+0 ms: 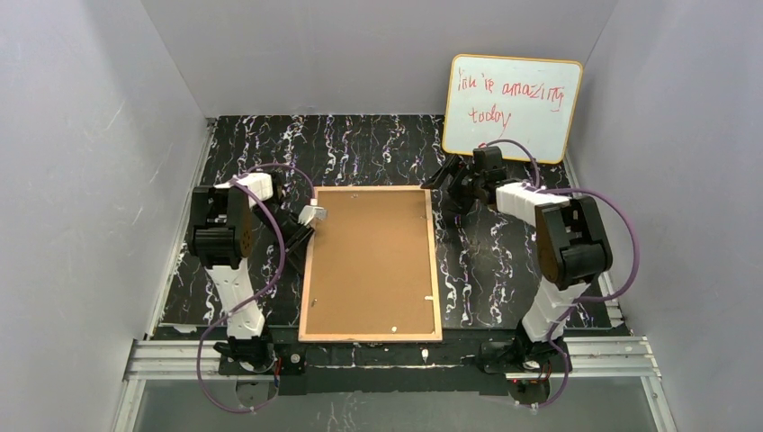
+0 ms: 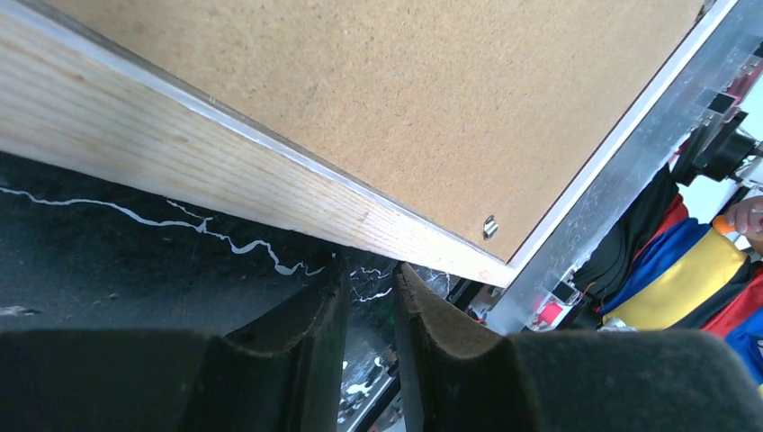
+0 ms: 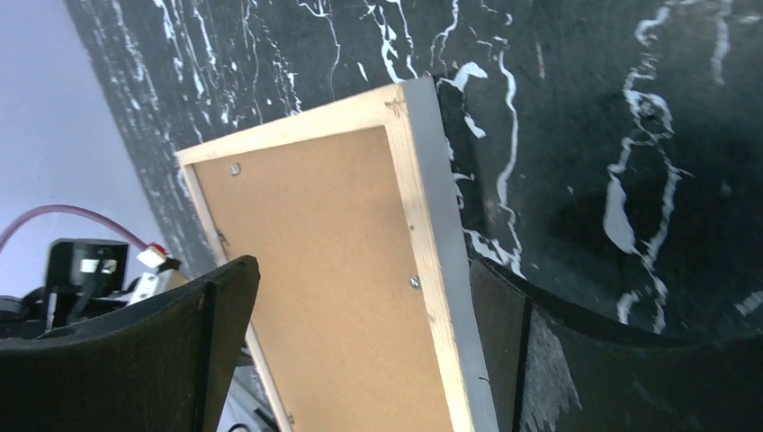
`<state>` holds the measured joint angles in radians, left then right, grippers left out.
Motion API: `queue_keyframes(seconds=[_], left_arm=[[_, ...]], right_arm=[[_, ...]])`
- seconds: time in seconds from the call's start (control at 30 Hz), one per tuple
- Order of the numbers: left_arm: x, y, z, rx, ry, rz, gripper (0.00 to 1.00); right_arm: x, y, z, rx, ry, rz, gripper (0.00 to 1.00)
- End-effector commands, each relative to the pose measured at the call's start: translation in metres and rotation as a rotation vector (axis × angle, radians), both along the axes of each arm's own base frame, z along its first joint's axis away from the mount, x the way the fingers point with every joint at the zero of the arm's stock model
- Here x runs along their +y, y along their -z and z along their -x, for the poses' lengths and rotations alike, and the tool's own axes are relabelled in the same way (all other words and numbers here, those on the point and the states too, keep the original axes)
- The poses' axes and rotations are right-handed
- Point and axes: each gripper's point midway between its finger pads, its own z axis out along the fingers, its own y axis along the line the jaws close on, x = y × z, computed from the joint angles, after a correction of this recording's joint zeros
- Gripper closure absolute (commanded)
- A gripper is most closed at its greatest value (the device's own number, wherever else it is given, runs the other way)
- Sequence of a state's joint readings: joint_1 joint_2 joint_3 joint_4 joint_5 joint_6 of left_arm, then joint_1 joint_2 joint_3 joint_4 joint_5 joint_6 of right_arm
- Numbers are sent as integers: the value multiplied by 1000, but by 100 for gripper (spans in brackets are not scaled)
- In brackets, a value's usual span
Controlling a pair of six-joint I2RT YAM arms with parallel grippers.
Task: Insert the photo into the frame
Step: Adjust the photo frame at the center of the board, then install the photo frame at the center of the board.
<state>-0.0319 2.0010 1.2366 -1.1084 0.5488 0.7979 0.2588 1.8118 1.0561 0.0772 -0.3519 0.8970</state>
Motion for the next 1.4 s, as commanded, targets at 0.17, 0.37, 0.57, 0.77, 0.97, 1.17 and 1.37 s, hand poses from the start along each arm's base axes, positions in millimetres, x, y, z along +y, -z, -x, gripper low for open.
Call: queue_keyframes(seconds=[0.17,0.37,0.57,0.77,0.97,1.17,1.37], left_arm=[[1,-31,-11,-4,-88,215,70],[-3,-15,-10,37,-158,198,70],[-3,-3,-16,64,-206,168,72],[-14,-25,-4,136,-169,297,67],[-15,-31,0,129,-149,314,63],[-3,-3,-18,70,-226,153,71],[1,8,-22,58,-248,102,74]], right_arm=[[28,-75,66,-186,-104,118,11],[137,-71,160,-164,-403,-13,12],[201,-58,211,-172,-598,-10,14],[238,-42,248,-152,-808,-41,17],[253,-26,266,-149,-952,-42,17],[272,-3,290,-138,-1010,-38,19],[287,8,292,-137,-977,-25,21]])
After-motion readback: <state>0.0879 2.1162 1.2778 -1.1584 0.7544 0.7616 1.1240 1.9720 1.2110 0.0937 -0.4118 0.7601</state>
